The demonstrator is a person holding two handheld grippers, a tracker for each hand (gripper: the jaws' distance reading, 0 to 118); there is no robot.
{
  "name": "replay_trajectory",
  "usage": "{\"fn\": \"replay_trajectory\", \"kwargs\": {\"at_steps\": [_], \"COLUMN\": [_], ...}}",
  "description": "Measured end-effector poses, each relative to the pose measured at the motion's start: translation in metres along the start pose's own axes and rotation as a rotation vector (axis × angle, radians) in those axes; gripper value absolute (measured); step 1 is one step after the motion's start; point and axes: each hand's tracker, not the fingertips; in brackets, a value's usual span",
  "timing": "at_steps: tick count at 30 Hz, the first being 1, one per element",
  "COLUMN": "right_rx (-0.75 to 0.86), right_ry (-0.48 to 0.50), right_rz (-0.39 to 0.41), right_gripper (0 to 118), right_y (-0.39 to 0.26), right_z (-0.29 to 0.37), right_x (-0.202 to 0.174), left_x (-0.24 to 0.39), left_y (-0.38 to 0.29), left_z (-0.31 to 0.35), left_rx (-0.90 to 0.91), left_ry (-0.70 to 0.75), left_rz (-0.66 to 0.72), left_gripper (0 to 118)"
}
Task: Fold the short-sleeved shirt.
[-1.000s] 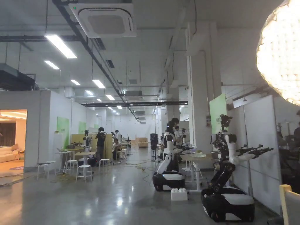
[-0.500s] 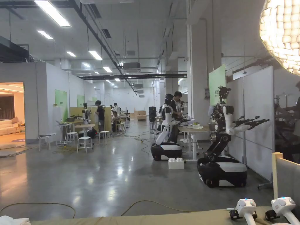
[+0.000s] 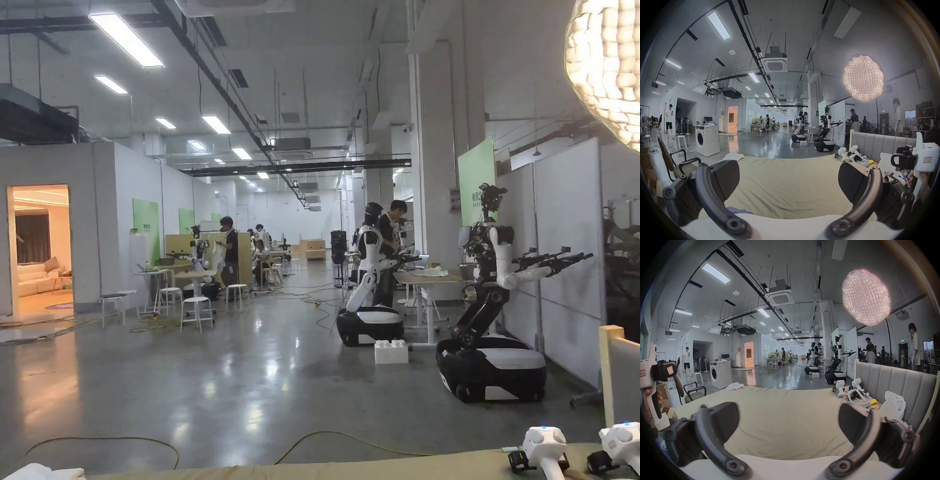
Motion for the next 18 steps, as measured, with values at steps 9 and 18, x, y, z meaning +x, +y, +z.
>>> {"fn": "replay_trajectory", "kwargs": {"at_steps": [9, 18], "right_rx": [0.025, 0.011], "right_ry": [-0.006, 0.013], "right_rz": [-0.034, -0.094], "right_gripper": [118, 118], "right_y": [0.012, 0.027], "right_z": [0.007, 0.011], "right_x": [0.000, -0.003], "left_x": [-0.002, -0.001], "left_y": [0.002, 0.008], "left_z": [0.007, 0.012], "left_rx": [0.000, 0.006], "left_ry": [0.017, 0.027], "left_rz": [0.044, 0.032], "left_gripper": [118, 118]}}
